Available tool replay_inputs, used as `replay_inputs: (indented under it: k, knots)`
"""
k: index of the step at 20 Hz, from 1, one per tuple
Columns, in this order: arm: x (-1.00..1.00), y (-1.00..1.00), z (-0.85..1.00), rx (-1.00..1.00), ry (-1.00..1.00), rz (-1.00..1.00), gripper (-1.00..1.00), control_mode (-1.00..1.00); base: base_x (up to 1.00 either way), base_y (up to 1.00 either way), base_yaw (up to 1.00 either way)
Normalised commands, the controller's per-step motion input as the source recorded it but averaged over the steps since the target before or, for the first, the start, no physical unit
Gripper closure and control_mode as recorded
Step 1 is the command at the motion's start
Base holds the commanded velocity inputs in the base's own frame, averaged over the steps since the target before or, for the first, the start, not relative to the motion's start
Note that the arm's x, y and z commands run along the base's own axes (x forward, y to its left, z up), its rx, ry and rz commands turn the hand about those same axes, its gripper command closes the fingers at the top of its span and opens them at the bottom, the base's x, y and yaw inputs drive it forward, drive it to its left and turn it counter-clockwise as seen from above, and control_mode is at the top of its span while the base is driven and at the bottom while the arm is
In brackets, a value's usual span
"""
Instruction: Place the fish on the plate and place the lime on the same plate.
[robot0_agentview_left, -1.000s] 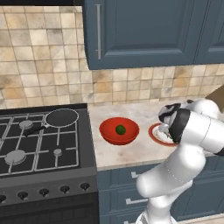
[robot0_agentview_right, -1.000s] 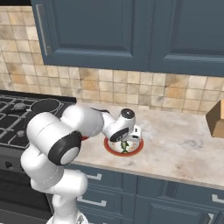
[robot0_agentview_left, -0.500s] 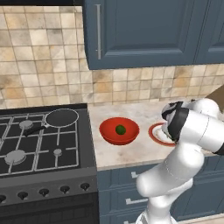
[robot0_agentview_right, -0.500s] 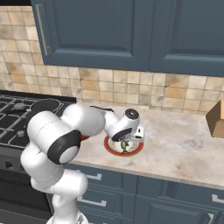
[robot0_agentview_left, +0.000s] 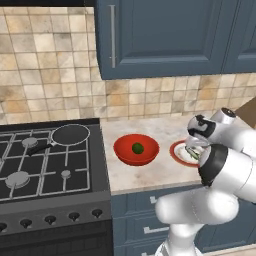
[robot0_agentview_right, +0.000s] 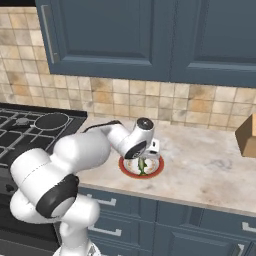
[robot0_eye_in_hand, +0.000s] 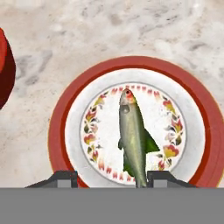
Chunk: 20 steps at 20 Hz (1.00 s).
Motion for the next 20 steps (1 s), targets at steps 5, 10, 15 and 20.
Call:
replay_inputs:
  k: [5,10,15,20]
  knots:
    - [-0.34,0.45,0.62,0.0,-0.02,0.01,-1.0,-1.0,0.0,0.0,0.0]
    - [-0.33,0.63,0.36,0.0,-0.03,0.02,-1.0,-1.0,0.0,0.0,0.0]
    - [-0.22,0.69,0.22,0.0,0.0,0.01,-1.0,-1.0,0.0,0.0,0.0]
    - [-0.18,0.66,0.13,0.0,0.0,0.03,-1.0,-1.0,0.0,0.0,0.0]
